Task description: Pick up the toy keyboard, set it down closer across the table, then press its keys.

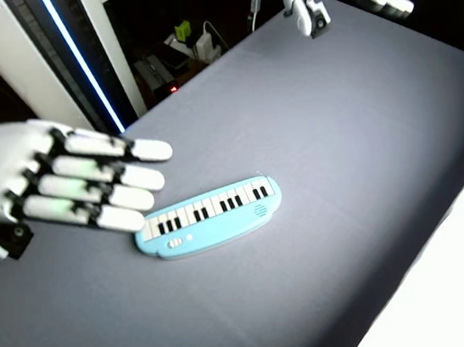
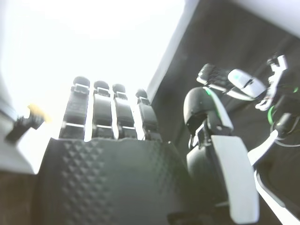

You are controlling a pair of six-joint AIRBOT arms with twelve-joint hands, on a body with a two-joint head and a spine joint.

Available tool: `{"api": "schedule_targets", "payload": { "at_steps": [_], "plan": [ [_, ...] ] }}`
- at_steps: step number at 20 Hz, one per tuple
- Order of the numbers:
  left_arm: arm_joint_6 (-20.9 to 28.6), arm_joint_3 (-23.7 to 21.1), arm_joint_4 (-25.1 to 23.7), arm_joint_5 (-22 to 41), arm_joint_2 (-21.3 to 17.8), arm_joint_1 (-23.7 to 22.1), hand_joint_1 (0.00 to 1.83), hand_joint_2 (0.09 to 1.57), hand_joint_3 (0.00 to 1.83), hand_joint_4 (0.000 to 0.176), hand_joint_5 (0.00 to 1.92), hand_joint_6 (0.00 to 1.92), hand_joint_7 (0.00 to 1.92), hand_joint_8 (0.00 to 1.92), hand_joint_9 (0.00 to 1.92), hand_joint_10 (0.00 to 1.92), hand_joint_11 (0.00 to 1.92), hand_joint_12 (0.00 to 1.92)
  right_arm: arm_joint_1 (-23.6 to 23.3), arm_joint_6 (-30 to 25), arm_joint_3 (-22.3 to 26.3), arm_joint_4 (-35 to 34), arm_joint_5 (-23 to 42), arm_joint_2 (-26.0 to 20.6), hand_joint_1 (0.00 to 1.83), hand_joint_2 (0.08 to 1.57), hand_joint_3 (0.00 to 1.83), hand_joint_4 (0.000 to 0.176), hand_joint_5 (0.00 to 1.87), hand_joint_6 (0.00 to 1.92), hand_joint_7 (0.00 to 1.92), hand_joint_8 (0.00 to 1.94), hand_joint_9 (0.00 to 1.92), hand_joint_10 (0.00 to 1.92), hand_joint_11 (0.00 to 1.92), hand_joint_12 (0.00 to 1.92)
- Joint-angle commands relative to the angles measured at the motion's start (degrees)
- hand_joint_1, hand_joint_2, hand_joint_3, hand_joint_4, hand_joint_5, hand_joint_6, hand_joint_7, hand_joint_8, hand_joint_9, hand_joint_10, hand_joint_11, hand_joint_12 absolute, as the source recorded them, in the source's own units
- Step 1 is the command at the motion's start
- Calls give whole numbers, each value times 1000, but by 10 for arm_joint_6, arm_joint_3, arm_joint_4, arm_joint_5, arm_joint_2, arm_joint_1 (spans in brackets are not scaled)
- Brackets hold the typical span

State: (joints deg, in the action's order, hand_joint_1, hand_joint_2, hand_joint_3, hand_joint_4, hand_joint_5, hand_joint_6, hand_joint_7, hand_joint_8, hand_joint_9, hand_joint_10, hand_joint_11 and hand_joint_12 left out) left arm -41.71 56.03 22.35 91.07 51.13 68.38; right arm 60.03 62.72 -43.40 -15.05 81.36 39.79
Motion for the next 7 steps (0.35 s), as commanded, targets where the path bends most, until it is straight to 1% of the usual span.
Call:
{"api": "schedule_targets", "payload": {
  "at_steps": [1,2,3,4,5,6,7],
  "plan": [
    [-1,-2,-7,80,-5,-3,460,1461,17,30,0,0,0,0,0,0,0,19,1,-4,4,-3,109,-9,257,1419,5,27,0,0,0,0,0,0,0,0],
    [-6,-3,-11,80,-6,-6,423,1467,15,35,0,0,0,0,0,0,0,3,8,-4,9,-8,137,-14,244,1423,5,36,0,0,0,0,0,0,0,0],
    [-6,-2,-15,80,-6,-8,387,1469,12,28,0,0,0,0,0,0,0,0,19,-4,12,-14,162,-19,221,1413,1,53,0,0,0,0,0,0,0,0],
    [-5,-2,-19,80,-8,-10,445,1449,0,43,0,0,0,0,0,0,0,0,29,-4,15,-20,184,-24,269,1346,0,64,0,0,0,0,0,0,0,0],
    [-5,-3,-23,80,-9,-14,484,1443,0,68,0,0,0,0,0,0,0,0,38,-5,19,-25,196,-31,316,1317,0,35,0,0,0,0,0,0,0,0],
    [-8,-3,-29,80,-11,-20,570,1426,0,87,0,0,0,0,0,0,0,0,38,-5,20,-25,196,-36,362,1264,0,27,0,0,0,0,0,0,0,0],
    [-13,-5,-34,80,-14,-24,601,1416,0,87,0,0,0,0,0,0,0,0,38,-5,20,-24,196,-38,336,1241,0,76,0,0,0,0,0,0,0,0]
  ]
}}
